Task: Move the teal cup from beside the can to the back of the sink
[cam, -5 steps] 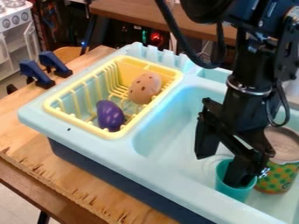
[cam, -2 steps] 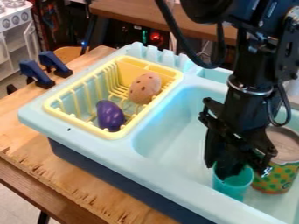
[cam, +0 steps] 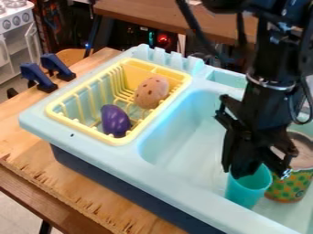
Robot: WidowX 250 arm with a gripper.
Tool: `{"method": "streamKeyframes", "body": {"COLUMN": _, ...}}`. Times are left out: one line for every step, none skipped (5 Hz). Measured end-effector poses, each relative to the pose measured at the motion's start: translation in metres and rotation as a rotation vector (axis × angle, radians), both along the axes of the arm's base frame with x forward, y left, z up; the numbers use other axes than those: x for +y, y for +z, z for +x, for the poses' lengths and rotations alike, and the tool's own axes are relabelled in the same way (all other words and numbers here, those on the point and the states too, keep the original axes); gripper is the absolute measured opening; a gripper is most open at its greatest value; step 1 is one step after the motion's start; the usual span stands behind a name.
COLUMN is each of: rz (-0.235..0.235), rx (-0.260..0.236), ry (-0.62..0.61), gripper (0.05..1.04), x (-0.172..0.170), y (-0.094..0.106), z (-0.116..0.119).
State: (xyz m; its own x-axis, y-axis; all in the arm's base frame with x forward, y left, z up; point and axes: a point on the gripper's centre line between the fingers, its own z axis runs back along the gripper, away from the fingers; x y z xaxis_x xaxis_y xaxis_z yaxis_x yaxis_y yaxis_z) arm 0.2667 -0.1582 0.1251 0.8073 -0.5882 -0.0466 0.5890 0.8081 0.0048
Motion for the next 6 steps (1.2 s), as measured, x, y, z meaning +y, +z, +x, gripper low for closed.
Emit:
{"method": "streamKeyframes", "body": {"rz": -0.012, "rx": 0.025, "ry": 0.025, "gripper": 0.105, "x": 0.008, "y": 0.001, "z": 0.001}}
{"method": "streamKeyframes", "body": {"rz": -0.044, "rx": -0.003, "ry": 0.057, "gripper": 0.105, "x": 0.019, "y": 0.014, "z": 0.006}}
{"method": "streamKeyframes", "body": {"rz": -0.068, "rx": -0.020, "ry": 0.096, "gripper": 0.105, "x": 0.032, "y": 0.017, "z": 0.015}}
{"method": "streamKeyframes", "body": {"rz": -0.098, "rx": -0.083, "ry": 0.123, "gripper": 0.105, "x": 0.042, "y": 0.030, "z": 0.036}}
{"method": "streamKeyframes", "body": {"rz": -0.118, "rx": -0.127, "ry": 0.137, "gripper": 0.105, "x": 0.050, "y": 0.022, "z": 0.063}}
{"method": "streamKeyframes", "body": {"rz": -0.137, "rx": -0.154, "ry": 0.136, "gripper": 0.105, "x": 0.050, "y": 0.017, "z": 0.084}}
